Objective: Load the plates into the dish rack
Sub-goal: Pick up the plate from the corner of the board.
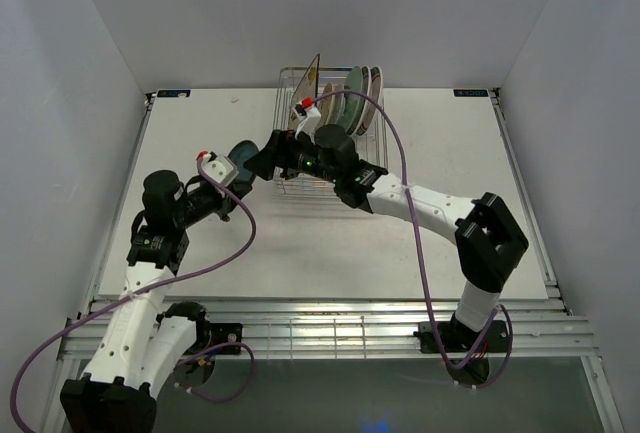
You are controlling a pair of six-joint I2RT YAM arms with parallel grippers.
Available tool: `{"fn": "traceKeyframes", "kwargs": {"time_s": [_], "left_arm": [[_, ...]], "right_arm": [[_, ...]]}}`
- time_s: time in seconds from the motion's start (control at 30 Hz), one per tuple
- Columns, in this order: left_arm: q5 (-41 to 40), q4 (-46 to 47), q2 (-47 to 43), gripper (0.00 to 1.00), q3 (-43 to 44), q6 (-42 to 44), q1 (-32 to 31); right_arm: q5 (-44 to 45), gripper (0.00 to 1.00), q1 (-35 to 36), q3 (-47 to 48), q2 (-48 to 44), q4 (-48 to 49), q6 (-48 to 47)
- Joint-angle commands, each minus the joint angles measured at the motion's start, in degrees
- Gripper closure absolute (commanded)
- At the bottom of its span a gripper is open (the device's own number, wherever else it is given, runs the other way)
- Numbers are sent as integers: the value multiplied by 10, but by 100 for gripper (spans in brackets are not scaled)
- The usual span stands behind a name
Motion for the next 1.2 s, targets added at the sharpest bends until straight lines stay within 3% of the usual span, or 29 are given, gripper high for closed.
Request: {"fn": "traceKeyframes", "kwargs": {"time_s": [0.0,0.17,0.3,0.4,0.47,0.6,0.73,1.03,1.17], "left_arm": [[-30,44,-4,100,-1,27,-15],[-56,56,-5,100,-5,41,-32],[-76,57,-1,100,-3,51,-45],[-81,57,3,100,-4,54,-54],[-86,57,7,100,-6,55,-61],[-105,59,12,100,-7,62,-75],[-125,69,13,100,-8,71,-87],[-132,70,28,100,-3,78,-94],[-127,70,33,100,-1,77,-94]], "right_arm": [[-10,11,7,42,21,-9,10],[6,15,10,46,27,-13,16],[6,37,11,53,29,-16,16],[4,47,11,57,29,-17,15],[3,48,13,57,30,-17,15],[4,60,14,56,28,-19,13],[8,62,14,51,23,-19,12],[7,92,14,62,27,-34,1],[12,92,14,60,27,-33,1]]}}
